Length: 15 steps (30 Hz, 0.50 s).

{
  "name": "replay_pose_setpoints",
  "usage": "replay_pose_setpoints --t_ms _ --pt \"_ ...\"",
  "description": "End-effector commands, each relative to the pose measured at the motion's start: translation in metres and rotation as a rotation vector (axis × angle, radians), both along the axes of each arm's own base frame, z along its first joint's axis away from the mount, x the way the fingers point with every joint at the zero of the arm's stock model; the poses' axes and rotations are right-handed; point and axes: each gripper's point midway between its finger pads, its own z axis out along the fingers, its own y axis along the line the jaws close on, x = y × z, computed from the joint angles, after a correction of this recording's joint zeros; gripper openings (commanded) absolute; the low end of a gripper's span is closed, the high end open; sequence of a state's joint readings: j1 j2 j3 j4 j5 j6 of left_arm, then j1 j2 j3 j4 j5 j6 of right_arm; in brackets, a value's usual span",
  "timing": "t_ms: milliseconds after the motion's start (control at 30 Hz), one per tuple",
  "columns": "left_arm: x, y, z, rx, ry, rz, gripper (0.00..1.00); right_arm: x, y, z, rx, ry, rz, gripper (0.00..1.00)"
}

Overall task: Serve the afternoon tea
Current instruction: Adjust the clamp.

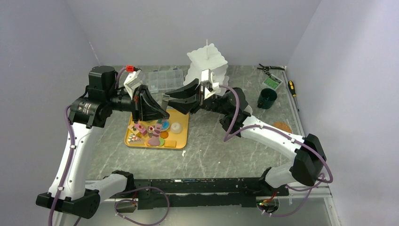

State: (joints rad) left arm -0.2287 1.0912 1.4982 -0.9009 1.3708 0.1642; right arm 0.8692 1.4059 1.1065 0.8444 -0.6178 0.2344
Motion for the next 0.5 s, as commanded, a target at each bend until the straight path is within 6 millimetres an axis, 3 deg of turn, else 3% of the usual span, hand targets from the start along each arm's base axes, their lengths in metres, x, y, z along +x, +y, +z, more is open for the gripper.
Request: replay_pose_setpoints --t_ms 0,133,267,467 --pt "-0.019 0.002 0.007 -0.018 0.025 -0.053 0.03 0.002 -0.023 0.066 0.176 -0.092 -0.048 0.33" --pt "-0.020 0.002 0.007 -0.016 0.029 -0.050 0.03 0.003 -0.022 0.071 0.206 -0.097 -0.045 0.23" --pt "-0.020 0.002 0.007 -0.019 0.033 -0.053 0.03 0.002 -0.019 0.074 0.196 -0.115 -0.038 0.02" --pt "-0.023 0.001 0.027 -0.052 0.005 -0.071 0.35 0.010 -0.011 0.050 0.114 -0.113 -0.103 0.00"
